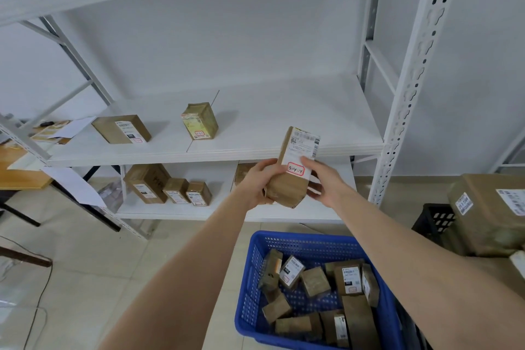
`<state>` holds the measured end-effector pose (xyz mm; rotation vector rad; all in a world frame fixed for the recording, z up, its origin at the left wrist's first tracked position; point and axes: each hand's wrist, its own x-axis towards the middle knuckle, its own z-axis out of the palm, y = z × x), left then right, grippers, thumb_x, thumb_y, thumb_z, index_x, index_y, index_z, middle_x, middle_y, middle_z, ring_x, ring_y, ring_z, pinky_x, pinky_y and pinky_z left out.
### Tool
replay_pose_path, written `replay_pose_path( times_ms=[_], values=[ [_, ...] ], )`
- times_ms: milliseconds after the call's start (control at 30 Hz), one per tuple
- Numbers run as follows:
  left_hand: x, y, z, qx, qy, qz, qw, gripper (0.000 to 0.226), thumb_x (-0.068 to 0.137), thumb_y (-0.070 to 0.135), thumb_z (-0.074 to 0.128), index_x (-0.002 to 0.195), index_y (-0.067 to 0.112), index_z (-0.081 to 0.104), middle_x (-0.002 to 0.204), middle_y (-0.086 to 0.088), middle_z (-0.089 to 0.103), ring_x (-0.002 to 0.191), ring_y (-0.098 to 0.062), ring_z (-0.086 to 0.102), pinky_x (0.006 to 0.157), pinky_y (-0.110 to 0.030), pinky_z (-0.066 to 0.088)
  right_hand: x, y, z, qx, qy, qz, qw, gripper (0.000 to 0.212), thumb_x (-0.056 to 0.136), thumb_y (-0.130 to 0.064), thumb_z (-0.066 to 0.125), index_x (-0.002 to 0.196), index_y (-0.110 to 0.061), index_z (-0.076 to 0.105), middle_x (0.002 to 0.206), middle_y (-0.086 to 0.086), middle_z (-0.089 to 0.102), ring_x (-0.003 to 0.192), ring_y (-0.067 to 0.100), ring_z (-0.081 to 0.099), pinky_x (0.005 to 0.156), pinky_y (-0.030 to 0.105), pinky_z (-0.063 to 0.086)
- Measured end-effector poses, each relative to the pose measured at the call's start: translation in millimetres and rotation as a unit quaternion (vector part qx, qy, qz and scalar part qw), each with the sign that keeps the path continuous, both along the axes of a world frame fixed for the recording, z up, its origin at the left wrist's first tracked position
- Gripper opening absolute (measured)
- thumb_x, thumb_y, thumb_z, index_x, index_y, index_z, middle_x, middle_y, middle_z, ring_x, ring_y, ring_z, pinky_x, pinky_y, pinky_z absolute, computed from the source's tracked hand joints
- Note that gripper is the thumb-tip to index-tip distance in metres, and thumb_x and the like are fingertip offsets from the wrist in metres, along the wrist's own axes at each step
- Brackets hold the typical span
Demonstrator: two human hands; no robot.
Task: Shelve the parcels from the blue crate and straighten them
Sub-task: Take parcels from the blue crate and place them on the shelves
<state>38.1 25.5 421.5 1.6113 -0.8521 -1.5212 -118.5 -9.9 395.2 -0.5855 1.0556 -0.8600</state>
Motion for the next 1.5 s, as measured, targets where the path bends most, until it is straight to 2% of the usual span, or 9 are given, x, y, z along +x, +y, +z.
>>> replay_pose_path(
  times_ms=[167, 300, 433, 800, 900, 1067, 1200, 1333, 1500],
  values=[
    [5, 1, -4, -0.028, 0.047, 0.052, 0.997, 0.047, 0.085, 0.029, 0.069, 0.128, 0.023, 0.053, 0.121, -0.008, 0.059, 0.107, -0.026, 0.058, 0.083, -0.052, 0.055, -6, 3, -5, 0.013, -0.047, 0.132, 0.99, 0.05, 0.088, -0.022, 0.065, 0.131, -0.041, 0.049, 0.127, 0.009, 0.048, 0.11, 0.047, 0.054, 0.08, 0.057, 0.052],
    [10, 4, -4, -0.012, -0.004, 0.046, 0.999, 0.041, 0.085, 0.032, 0.068, 0.124, 0.026, 0.056, 0.118, -0.004, 0.061, 0.106, -0.024, 0.058, 0.085, -0.052, 0.053, 1, 5, -5, -0.013, -0.039, 0.105, 0.994, 0.047, 0.09, -0.003, 0.06, 0.132, -0.021, 0.051, 0.125, 0.014, 0.053, 0.111, 0.04, 0.055, 0.073, 0.051, 0.057],
    [16, 2, -2, -0.022, -0.053, 0.056, 0.997, 0.046, 0.084, 0.025, 0.069, 0.127, 0.018, 0.055, 0.119, -0.005, 0.063, 0.109, -0.022, 0.059, 0.093, -0.05, 0.049, 6, 4, -9, -0.021, 0.004, 0.065, 0.998, 0.046, 0.087, -0.002, 0.065, 0.131, -0.008, 0.053, 0.123, 0.015, 0.06, 0.109, 0.035, 0.058, 0.092, 0.051, 0.052],
    [15, 8, 7, -0.07, -0.043, 0.075, 0.994, 0.054, 0.086, 0.0, 0.06, 0.136, 0.01, 0.044, 0.126, -0.009, 0.059, 0.11, -0.025, 0.059, 0.084, -0.038, 0.054, 8, 10, -3, -0.086, 0.022, 0.09, 0.992, 0.044, 0.088, -0.001, 0.064, 0.128, -0.015, 0.056, 0.122, 0.011, 0.062, 0.112, 0.029, 0.061, 0.083, 0.041, 0.058],
    [15, 7, 10, -0.072, -0.063, 0.091, 0.991, 0.043, 0.088, 0.008, 0.06, 0.129, 0.01, 0.049, 0.117, -0.009, 0.064, 0.1, -0.023, 0.064, 0.074, -0.035, 0.056, 11, 12, -3, -0.085, 0.015, 0.074, 0.994, 0.046, 0.086, 0.001, 0.064, 0.129, -0.013, 0.055, 0.122, 0.012, 0.063, 0.112, 0.03, 0.061, 0.081, 0.04, 0.059],
    [16, 5, 14, -0.105, -0.118, 0.112, 0.981, 0.031, 0.09, 0.026, 0.064, 0.114, 0.008, 0.059, 0.101, -0.006, 0.07, 0.094, -0.021, 0.066, 0.087, -0.041, 0.055, 15, 16, -6, -0.087, 0.018, 0.083, 0.993, 0.046, 0.085, 0.001, 0.066, 0.126, -0.017, 0.058, 0.117, 0.011, 0.066, 0.108, 0.029, 0.063, 0.087, 0.045, 0.057],
    [17, 6, 27, -0.114, -0.165, 0.115, 0.973, 0.056, 0.09, 0.037, 0.061, 0.138, 0.018, 0.038, 0.113, -0.007, 0.065, 0.097, -0.024, 0.065, 0.083, -0.039, 0.055, 20, 23, -6, -0.086, 0.018, 0.087, 0.992, 0.041, 0.085, 0.002, 0.066, 0.119, -0.021, 0.06, 0.114, 0.011, 0.066, 0.107, 0.03, 0.063, 0.088, 0.045, 0.056],
    [19, 10, 34, -0.107, -0.183, 0.089, 0.973, 0.052, 0.095, 0.035, 0.056, 0.141, 0.02, 0.039, 0.117, -0.006, 0.065, 0.093, -0.022, 0.064, 0.068, -0.031, 0.053, 22, 27, -4, -0.078, 0.016, 0.084, 0.993, 0.044, 0.084, 0.003, 0.066, 0.121, -0.019, 0.059, 0.112, 0.012, 0.066, 0.106, 0.03, 0.063, 0.087, 0.047, 0.056],
    [27, 15, 31, -0.112, -0.206, 0.086, 0.968, 0.052, 0.094, 0.031, 0.058, 0.141, 0.015, 0.043, 0.122, -0.008, 0.065, 0.105, -0.025, 0.064, 0.09, -0.042, 0.054, 30, 31, -5, -0.078, 0.038, 0.08, 0.993, 0.043, 0.084, 0.003, 0.067, 0.119, -0.02, 0.058, 0.109, 0.012, 0.067, 0.103, 0.029, 0.066, 0.085, 0.045, 0.058]
  ],
)
